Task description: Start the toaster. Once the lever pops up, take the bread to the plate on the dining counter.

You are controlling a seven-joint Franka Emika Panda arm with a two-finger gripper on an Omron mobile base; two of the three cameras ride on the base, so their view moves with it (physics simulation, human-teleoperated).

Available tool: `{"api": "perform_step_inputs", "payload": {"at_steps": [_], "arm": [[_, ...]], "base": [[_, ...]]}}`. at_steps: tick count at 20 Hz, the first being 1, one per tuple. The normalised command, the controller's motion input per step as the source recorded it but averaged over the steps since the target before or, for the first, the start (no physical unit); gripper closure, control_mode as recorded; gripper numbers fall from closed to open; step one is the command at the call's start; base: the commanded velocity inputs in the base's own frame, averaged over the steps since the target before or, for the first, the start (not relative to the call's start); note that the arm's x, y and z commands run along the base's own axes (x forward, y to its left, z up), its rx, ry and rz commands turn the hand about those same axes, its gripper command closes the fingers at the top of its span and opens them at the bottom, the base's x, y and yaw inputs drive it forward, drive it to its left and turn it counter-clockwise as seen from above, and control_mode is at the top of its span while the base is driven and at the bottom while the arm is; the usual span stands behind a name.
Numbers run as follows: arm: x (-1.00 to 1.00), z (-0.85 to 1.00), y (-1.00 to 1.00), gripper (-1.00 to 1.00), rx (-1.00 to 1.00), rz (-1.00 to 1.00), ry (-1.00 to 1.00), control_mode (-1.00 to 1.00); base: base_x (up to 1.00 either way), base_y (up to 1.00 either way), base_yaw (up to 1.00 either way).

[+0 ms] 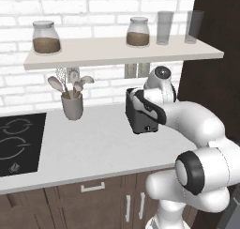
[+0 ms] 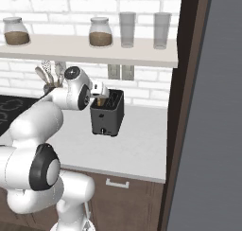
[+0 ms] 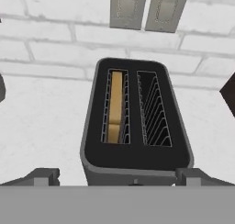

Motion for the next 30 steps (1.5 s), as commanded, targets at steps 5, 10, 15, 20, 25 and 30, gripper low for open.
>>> {"api": "perform_step_inputs", "payload": {"at_steps": [5,10,15,20,25,30], "arm": [[0.2,-0.09,0.0,-1.0,0.0,0.0,0.11,-1.0],[0.05,-0.18,0.0,-1.0,0.0,0.0,0.07,-1.0],[0.02,-0.27,0.0,-1.0,0.0,0.0,0.0,-1.0],[0.19,-0.13,0.0,-1.0,0.0,0.0,0.0,-1.0],[0.33,-0.07,0.0,-1.0,0.0,0.0,0.0,-1.0],[0.46,-0.01,0.0,-1.0,0.0,0.0,0.0,-1.0]], "base": [[0.0,0.0,0.0],[0.0,0.0,0.0],[0.0,0.0,0.0],[0.0,0.0,0.0],[0.0,0.0,0.0],[0.0,0.0,0.0]]}}
